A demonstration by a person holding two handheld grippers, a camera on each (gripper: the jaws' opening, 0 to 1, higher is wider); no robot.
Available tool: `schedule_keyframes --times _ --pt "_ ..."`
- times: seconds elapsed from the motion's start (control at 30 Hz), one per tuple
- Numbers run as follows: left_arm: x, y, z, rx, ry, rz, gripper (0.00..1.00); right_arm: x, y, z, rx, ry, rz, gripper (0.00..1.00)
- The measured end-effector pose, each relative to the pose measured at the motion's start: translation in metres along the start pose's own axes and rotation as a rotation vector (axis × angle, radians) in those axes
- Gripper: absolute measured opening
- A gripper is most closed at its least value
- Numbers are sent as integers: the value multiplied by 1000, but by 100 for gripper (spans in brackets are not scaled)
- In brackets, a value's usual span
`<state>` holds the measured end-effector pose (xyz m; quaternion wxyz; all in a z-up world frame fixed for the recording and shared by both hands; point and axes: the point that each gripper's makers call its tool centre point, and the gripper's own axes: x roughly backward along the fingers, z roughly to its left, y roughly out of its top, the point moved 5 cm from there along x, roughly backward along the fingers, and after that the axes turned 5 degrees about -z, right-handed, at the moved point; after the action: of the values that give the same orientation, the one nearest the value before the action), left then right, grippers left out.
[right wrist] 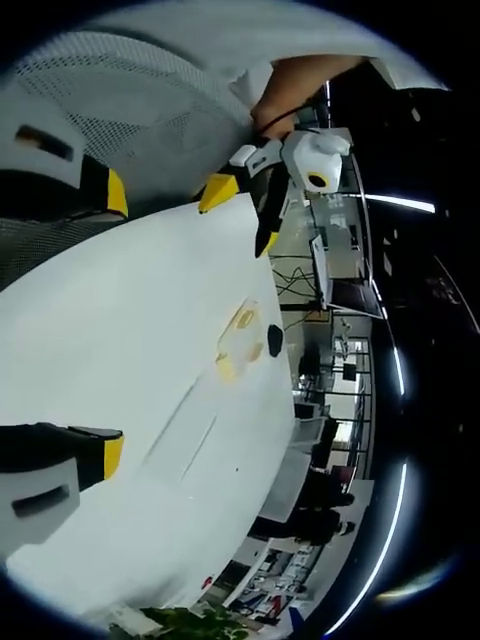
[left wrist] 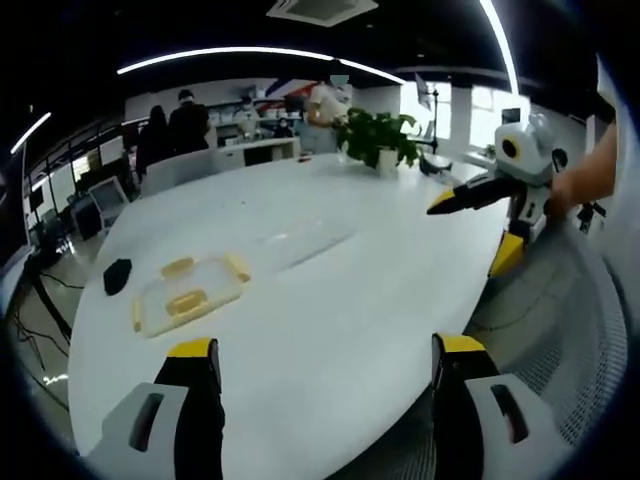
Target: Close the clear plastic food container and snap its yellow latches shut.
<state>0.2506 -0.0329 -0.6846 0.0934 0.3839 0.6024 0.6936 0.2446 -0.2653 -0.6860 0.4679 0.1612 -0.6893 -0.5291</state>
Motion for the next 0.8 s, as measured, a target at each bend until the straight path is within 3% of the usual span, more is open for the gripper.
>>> schedule_keyframes --times 0.8 --pt "-7 -2 15 26 -22 10 83 -22 7 2 28 51 21 85"
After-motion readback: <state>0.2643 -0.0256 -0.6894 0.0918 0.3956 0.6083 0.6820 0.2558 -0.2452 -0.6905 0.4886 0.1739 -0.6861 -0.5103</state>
